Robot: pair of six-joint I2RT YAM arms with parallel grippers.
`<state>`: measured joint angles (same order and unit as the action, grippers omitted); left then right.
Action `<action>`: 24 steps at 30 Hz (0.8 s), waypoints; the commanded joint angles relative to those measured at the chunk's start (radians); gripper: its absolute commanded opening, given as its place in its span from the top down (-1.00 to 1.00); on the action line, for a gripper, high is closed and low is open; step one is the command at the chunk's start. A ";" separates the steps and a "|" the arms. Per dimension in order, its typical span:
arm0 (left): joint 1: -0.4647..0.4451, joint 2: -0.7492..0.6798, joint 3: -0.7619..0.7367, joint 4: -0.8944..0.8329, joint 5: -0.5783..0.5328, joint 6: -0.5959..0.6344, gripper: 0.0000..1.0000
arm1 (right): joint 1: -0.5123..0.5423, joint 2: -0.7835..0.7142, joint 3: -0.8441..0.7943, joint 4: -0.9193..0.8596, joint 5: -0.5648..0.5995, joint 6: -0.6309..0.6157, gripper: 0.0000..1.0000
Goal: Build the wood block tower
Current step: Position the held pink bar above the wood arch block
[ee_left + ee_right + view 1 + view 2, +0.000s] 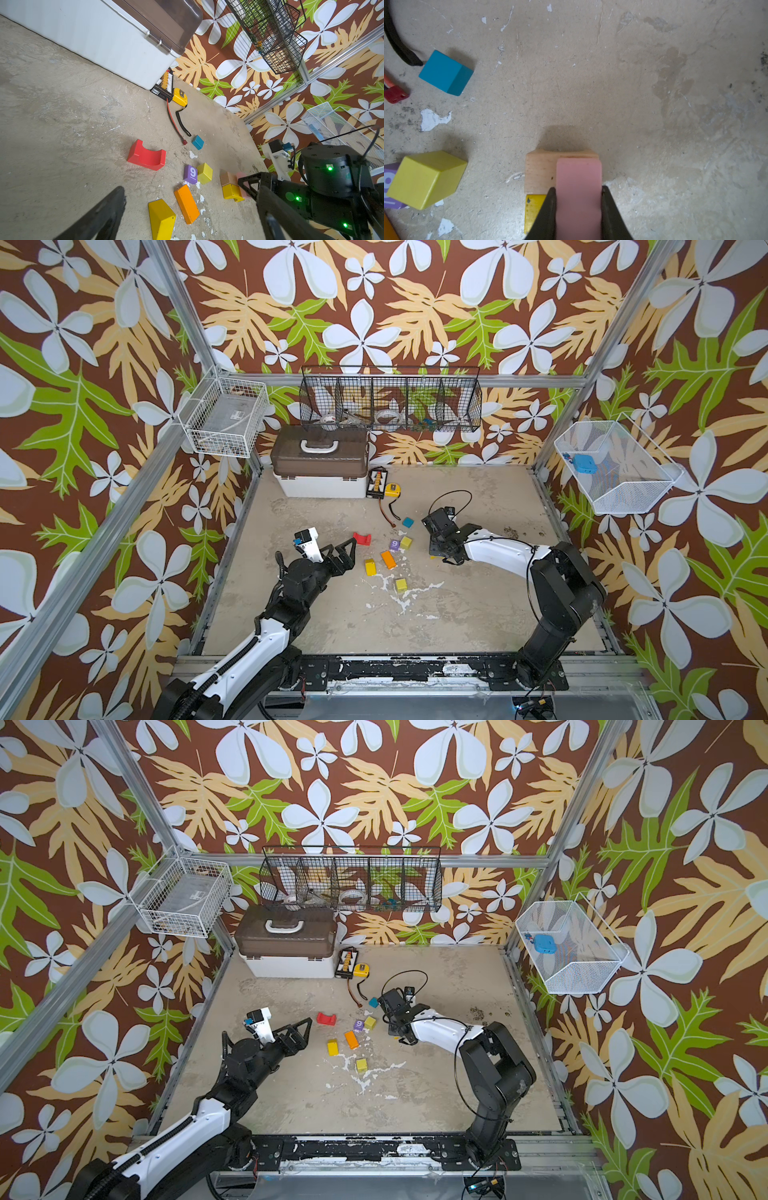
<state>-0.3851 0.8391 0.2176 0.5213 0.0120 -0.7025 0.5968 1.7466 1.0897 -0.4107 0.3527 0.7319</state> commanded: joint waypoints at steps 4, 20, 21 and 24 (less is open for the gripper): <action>0.000 0.013 0.006 0.029 0.009 -0.002 -1.00 | -0.021 -0.014 -0.017 0.020 -0.018 0.001 0.58; 0.000 0.010 0.006 0.026 0.009 -0.003 -1.00 | -0.022 -0.011 -0.017 0.030 -0.034 -0.006 0.47; 0.000 0.009 0.008 0.027 0.009 -0.003 -1.00 | -0.022 -0.009 -0.016 0.029 -0.034 -0.006 0.47; 0.000 0.010 0.008 0.026 0.010 -0.004 -1.00 | -0.022 -0.009 -0.016 0.027 -0.032 -0.005 0.35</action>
<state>-0.3851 0.8501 0.2176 0.5247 0.0166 -0.7052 0.5755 1.7370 1.0683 -0.3862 0.3130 0.7284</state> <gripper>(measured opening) 0.998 0.307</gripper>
